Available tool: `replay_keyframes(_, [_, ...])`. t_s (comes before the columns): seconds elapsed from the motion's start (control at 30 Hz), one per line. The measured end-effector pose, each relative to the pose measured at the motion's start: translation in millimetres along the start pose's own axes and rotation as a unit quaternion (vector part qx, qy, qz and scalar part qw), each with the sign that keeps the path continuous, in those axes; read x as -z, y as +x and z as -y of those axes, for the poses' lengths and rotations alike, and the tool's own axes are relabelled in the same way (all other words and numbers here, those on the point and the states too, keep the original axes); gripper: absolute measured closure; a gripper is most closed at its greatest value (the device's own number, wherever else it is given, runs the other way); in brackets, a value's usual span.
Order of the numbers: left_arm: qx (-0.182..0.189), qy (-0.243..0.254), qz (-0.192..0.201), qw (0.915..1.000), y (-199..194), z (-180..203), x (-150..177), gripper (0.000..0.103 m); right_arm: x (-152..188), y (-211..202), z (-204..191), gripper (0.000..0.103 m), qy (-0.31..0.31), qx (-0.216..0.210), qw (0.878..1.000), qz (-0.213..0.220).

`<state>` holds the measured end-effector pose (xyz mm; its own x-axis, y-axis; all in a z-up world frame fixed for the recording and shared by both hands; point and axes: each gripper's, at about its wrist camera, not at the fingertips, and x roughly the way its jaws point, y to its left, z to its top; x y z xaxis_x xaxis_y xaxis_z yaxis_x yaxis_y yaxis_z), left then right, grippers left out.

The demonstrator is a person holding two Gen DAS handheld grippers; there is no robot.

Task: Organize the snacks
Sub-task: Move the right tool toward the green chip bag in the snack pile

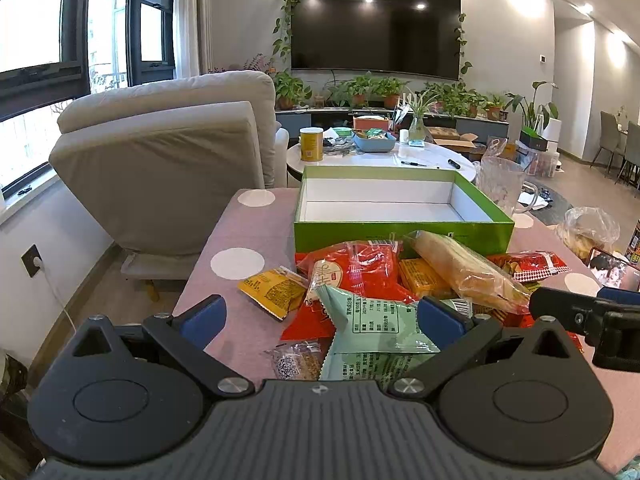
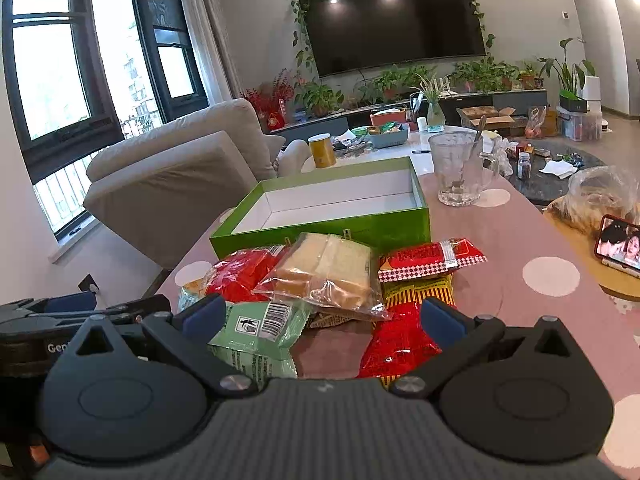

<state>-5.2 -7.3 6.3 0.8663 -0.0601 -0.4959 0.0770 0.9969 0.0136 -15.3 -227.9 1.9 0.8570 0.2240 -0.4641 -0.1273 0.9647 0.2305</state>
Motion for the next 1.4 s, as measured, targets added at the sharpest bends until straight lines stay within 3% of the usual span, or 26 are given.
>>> replay_keyframes(0.7, [0.017,0.000,-0.014,0.9998,3.2,-1.2,3.0,0.001,0.7,4.5,1.1,0.043,-0.009,0.007,1.000,-0.022])
replay_keyframes(1.4, [0.008,0.005,-0.024,0.9997,11.6,-10.4,8.0,0.001,1.2,10.8,-1.7,0.043,-0.014,0.002,0.999,-0.029])
